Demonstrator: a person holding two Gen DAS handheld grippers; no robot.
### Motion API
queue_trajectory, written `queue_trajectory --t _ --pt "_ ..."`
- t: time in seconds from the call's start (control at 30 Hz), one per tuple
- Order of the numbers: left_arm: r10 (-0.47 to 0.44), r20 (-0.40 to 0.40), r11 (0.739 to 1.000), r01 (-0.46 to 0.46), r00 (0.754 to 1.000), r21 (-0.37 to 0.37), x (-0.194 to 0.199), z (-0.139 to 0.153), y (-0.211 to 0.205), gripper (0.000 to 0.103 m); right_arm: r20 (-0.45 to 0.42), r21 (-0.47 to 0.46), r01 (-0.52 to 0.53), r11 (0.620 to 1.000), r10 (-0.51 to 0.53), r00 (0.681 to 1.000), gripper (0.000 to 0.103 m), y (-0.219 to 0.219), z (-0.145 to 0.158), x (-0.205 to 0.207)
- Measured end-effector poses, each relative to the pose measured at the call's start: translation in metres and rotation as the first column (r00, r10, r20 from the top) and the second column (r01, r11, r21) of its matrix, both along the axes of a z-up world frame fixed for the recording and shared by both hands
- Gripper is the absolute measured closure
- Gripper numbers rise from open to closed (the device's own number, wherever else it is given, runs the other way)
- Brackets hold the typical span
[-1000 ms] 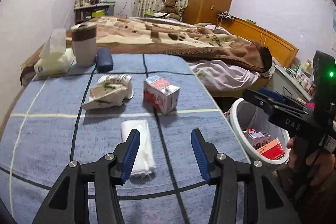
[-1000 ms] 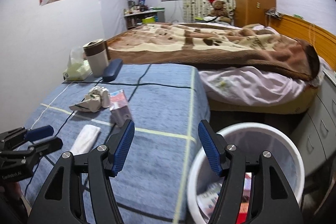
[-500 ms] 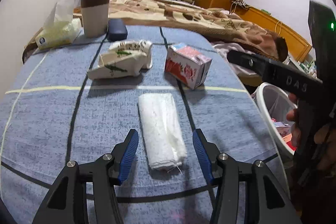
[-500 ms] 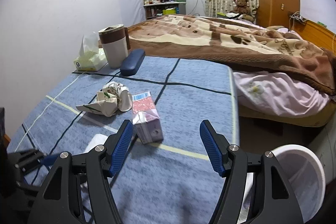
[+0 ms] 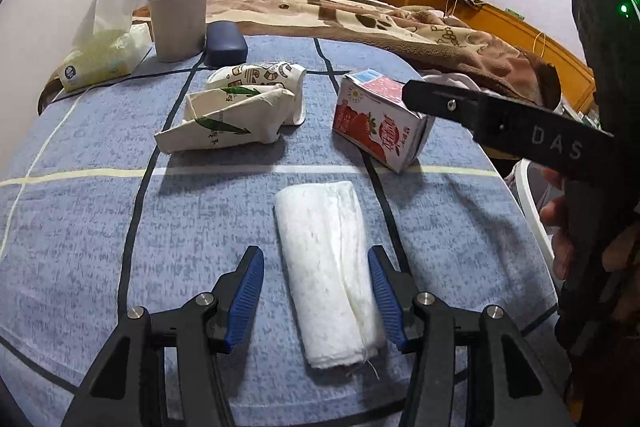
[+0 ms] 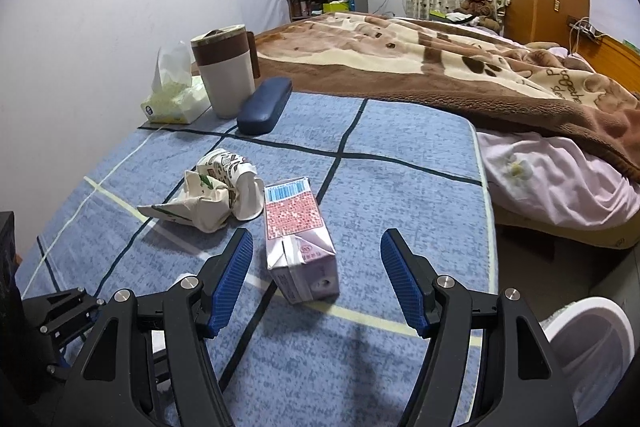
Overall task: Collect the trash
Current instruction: 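Grasp the white tissue with the left tool while the right tool grasps the pink carton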
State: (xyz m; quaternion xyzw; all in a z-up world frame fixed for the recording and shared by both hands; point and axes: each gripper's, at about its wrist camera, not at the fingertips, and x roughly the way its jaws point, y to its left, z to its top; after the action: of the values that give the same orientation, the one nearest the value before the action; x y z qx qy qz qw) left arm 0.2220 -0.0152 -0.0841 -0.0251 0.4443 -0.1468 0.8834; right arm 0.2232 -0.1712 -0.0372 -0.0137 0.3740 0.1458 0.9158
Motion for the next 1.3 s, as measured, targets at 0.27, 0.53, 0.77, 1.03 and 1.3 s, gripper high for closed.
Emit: queue_trajectory --t 0.27,0.53,0.77,1.03,1.3 --pt "0.018 -0.008 1.000 -0.018 1.000 -0.003 0.007 0.000 0.012 0.048 -0.026 -0.036 -0.012 0.999 0.011 1.000 0.035 0.010 -0.009 0.010" --pt "0.036 -0.027 0.999 -0.036 0.999 -0.024 0.017 0.000 0.013 0.048 -0.032 -0.065 0.002 0.998 -0.004 0.999 0.035 0.011 -0.014 0.016" --pt "0.034 -0.008 0.999 -0.033 0.999 0.040 0.018 -0.001 0.001 0.049 -0.033 -0.088 0.008 0.996 -0.011 0.999 0.050 0.015 -0.016 0.017" --pt "0.009 -0.015 1.000 -0.009 1.000 0.017 0.018 0.000 -0.001 0.068 -0.035 -0.085 0.007 0.996 -0.010 0.999 0.062 0.014 -0.017 0.016" --pt "0.021 -0.006 1.000 -0.021 1.000 -0.006 0.013 0.005 0.000 0.074 -0.021 -0.063 0.011 0.998 -0.013 1.000 0.063 0.009 -0.011 0.007"
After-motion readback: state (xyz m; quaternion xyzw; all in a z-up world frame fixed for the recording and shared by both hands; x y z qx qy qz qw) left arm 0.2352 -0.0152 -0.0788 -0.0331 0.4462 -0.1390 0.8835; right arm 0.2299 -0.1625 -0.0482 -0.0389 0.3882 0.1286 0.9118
